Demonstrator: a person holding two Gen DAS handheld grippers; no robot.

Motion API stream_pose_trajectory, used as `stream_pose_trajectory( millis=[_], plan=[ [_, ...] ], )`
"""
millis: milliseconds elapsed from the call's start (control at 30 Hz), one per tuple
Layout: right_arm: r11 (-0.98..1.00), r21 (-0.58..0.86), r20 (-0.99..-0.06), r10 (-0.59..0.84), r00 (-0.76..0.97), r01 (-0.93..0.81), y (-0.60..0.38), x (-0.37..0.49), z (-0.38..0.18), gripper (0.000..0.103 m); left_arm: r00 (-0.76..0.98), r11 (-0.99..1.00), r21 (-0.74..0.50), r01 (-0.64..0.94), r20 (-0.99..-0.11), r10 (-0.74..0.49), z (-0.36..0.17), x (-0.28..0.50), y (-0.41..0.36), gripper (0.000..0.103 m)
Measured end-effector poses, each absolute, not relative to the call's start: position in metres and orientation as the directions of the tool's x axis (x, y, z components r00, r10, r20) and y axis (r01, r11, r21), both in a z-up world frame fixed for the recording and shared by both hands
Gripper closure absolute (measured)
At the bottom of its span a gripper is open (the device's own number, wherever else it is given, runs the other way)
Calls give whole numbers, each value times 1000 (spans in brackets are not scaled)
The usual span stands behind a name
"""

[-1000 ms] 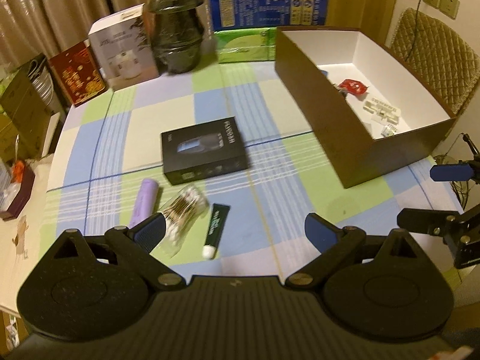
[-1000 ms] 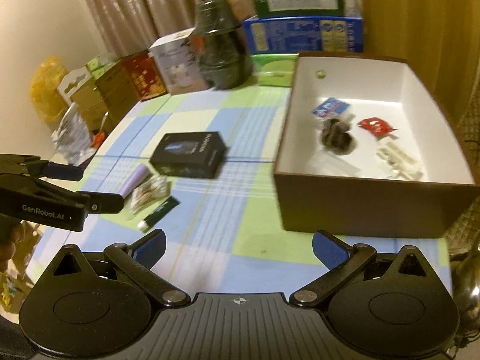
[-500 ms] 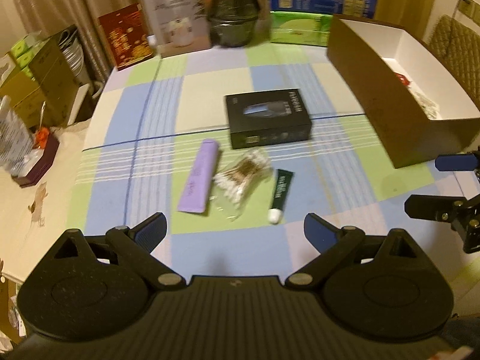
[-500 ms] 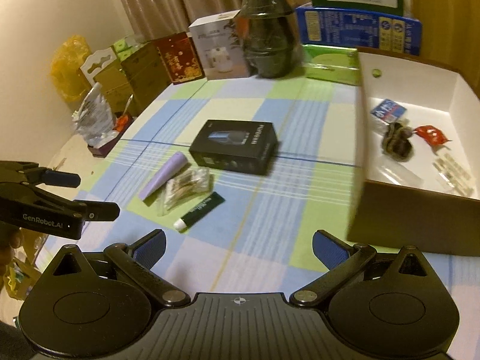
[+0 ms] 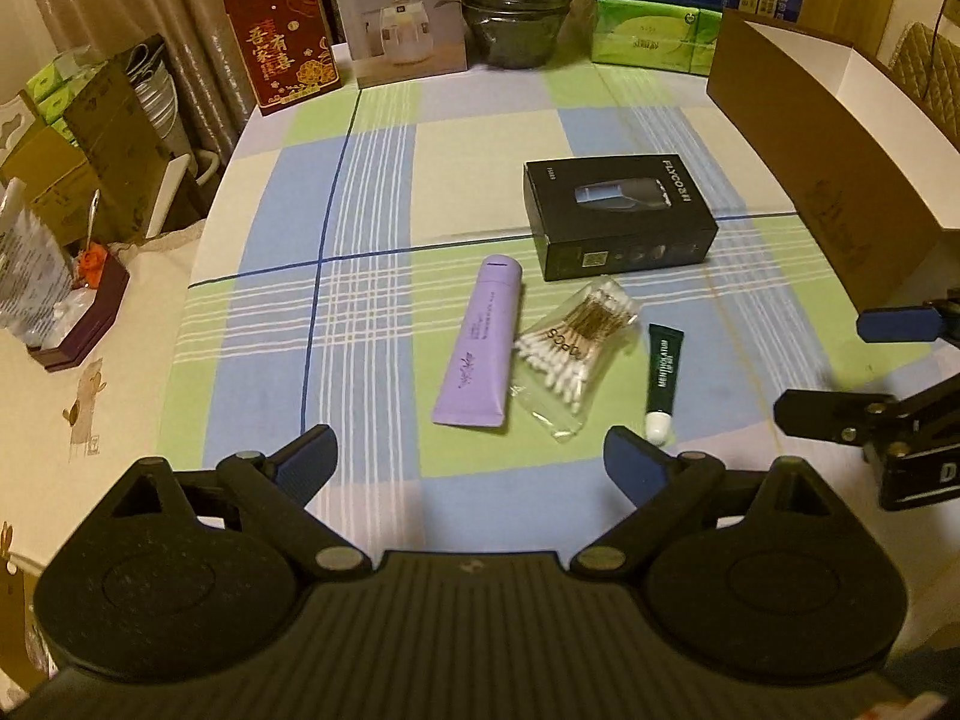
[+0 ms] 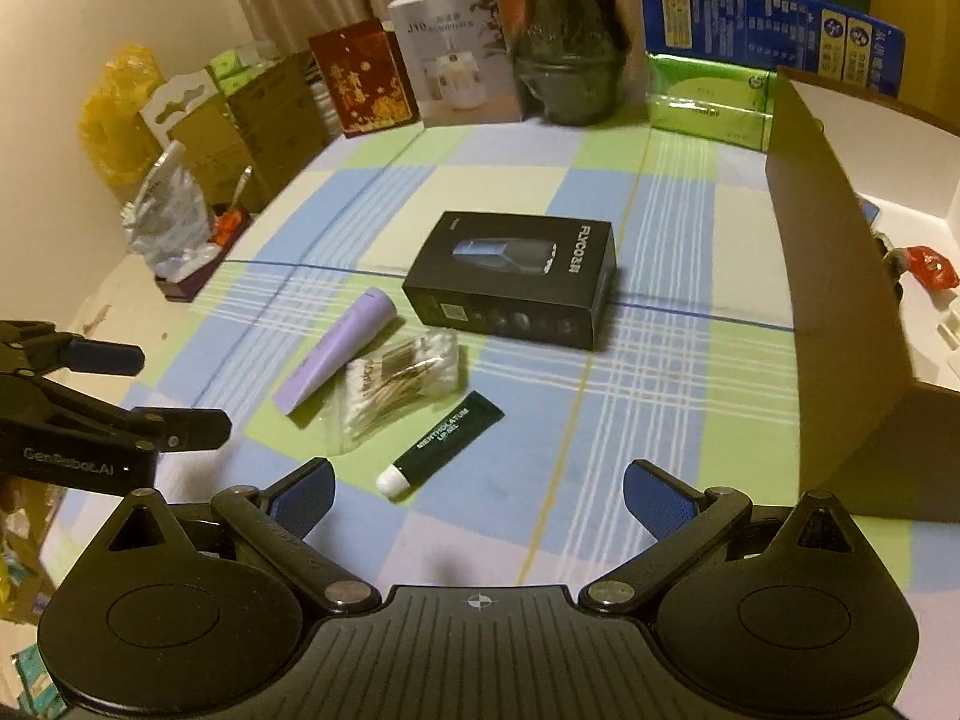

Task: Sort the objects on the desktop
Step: 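Withdraw both grippers from the box back toward the table items, then grasp the green lip gel tube with the right gripper while the left gripper grasps the purple tube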

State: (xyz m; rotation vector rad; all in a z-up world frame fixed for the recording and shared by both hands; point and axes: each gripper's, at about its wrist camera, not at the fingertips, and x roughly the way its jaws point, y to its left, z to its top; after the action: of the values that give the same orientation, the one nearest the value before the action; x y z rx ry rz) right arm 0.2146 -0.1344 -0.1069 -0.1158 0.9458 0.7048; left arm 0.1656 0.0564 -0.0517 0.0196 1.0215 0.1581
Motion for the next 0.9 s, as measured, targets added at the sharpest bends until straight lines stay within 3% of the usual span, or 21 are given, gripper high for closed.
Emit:
stream_pose_trajectory(
  millis=[267,367,733,900],
  plan=[
    [790,195,-798,472,374,-582,-104,221,-129,41,513,994,77,-78,-852,106,-65,184,78,12],
    [802,193,-801,462,381,-566,-94,223,-137,51,508,995,79,-57,-856,97,-70,191,83,13],
    [839,136,-821,393,414,-527,-70,230,-161,66,487,998,69,11,-872,54,-90,215,100,19],
    [843,89,-822,363,439,-530,-71,231,-166,89,487,998,54,43,-873,27,-97,227,101,20]
  ],
)
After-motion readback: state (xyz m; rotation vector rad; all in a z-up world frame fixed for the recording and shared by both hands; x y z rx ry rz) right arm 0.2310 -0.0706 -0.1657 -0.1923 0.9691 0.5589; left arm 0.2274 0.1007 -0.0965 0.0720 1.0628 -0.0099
